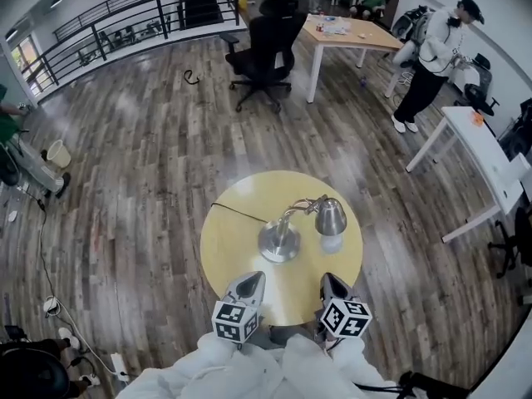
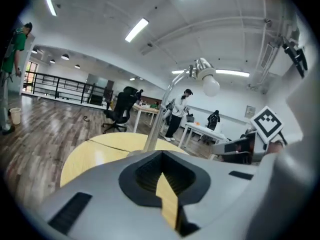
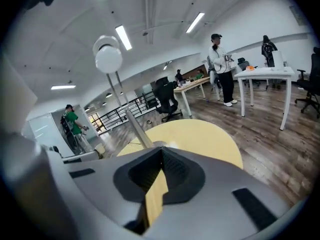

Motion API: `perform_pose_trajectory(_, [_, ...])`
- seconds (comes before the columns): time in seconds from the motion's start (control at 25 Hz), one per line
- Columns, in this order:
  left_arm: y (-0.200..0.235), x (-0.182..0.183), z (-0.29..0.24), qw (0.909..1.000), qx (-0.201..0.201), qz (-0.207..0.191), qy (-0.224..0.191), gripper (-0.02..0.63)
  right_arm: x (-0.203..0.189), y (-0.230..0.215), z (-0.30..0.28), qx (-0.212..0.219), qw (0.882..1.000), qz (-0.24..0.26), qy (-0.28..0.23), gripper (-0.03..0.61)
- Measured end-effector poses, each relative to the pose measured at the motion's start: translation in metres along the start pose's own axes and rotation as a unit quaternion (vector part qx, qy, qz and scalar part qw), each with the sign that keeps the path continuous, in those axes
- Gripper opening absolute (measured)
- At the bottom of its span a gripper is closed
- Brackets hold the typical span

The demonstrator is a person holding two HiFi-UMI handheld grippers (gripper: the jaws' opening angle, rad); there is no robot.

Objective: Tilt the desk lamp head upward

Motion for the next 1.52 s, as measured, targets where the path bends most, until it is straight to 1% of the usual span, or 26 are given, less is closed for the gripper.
perform_pose_trajectory(0.08, [-0.006,-0.011,0.004,0.9997,-0.008,0.012,0.018,0.002,-0.003,0.012,-0.005,0.004,1.0,0.026,0.002,0.012])
perform_pose_trajectory(0.24, [-0.014,-0.006,0.013,0.9999,-0.011,0.002,0.005,0.002,0.014,0.025,0.003,0.01,0.996,0.09,-0.017,0.012])
perform_pose_trajectory(0.32, [-0.017,-0.003,0.02,1.0,-0.003,-0.001,-0.004,0.002,0.018,0.026,0.011,0.01,0.994,0.106,-0.024,0.012])
perform_pose_trajectory(0.4, [-0.024,-0.004,0.027,0.9999,0.008,0.004,-0.009,0.002,0.017,0.025,0.022,0.008,0.993,0.117,-0.029,0.012])
perform_pose_trajectory(0.52, [-0.036,-0.015,0.04,0.9995,0.025,0.014,-0.008,0.002,0.002,0.024,0.039,0.008,0.991,0.133,-0.032,0.012])
perform_pose_trajectory(0.6, [-0.051,-0.029,0.05,0.9992,0.034,0.019,-0.008,0.002,-0.014,0.021,0.054,0.013,0.99,0.137,-0.031,0.012])
perform_pose_trajectory(0.76, [-0.094,-0.06,0.07,0.9982,0.042,0.039,-0.015,0.002,-0.049,0.012,0.09,0.034,0.991,0.131,-0.018,0.012])
perform_pose_trajectory(0.88, [-0.125,-0.083,0.085,0.9977,0.049,0.046,-0.009,0.002,-0.073,0.007,0.116,0.038,0.989,0.141,-0.012,0.012])
perform_pose_trajectory(0.96, [-0.144,-0.091,0.096,0.9978,0.048,0.045,-0.013,0.002,-0.085,0.004,0.132,0.04,0.989,0.141,-0.011,0.012])
perform_pose_trajectory(1.04, [-0.159,-0.092,0.108,0.9977,0.047,0.039,-0.029,0.002,-0.09,0.004,0.146,0.043,0.989,0.14,-0.015,0.012])
perform_pose_trajectory(1.12, [-0.167,-0.089,0.12,0.9969,0.056,0.032,-0.044,0.002,-0.092,0.007,0.157,0.047,0.988,0.142,-0.024,0.012])
perform_pose_trajectory(1.24, [-0.172,-0.092,0.131,0.9958,0.075,0.022,-0.048,0.002,-0.096,0.015,0.166,0.048,0.988,0.144,-0.033,0.012])
perform_pose_trajectory(1.36, [-0.17,-0.099,0.142,0.9947,0.088,0.027,-0.045,0.002,-0.102,0.027,0.171,0.05,0.987,0.146,-0.042,0.012])
perform_pose_trajectory(1.52, [-0.17,-0.095,0.148,0.9936,0.089,0.034,-0.061,0.002,-0.098,0.038,0.176,0.048,0.982,0.177,-0.055,0.012])
Point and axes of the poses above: the fingertips, and each gripper's own axes: z backward along the fingers, y to its left, x out of its top, the point moved 5 cm from there along z, backward along the fingers, and after that the axes turned 15 degrees about y, right-handed, at the moved point
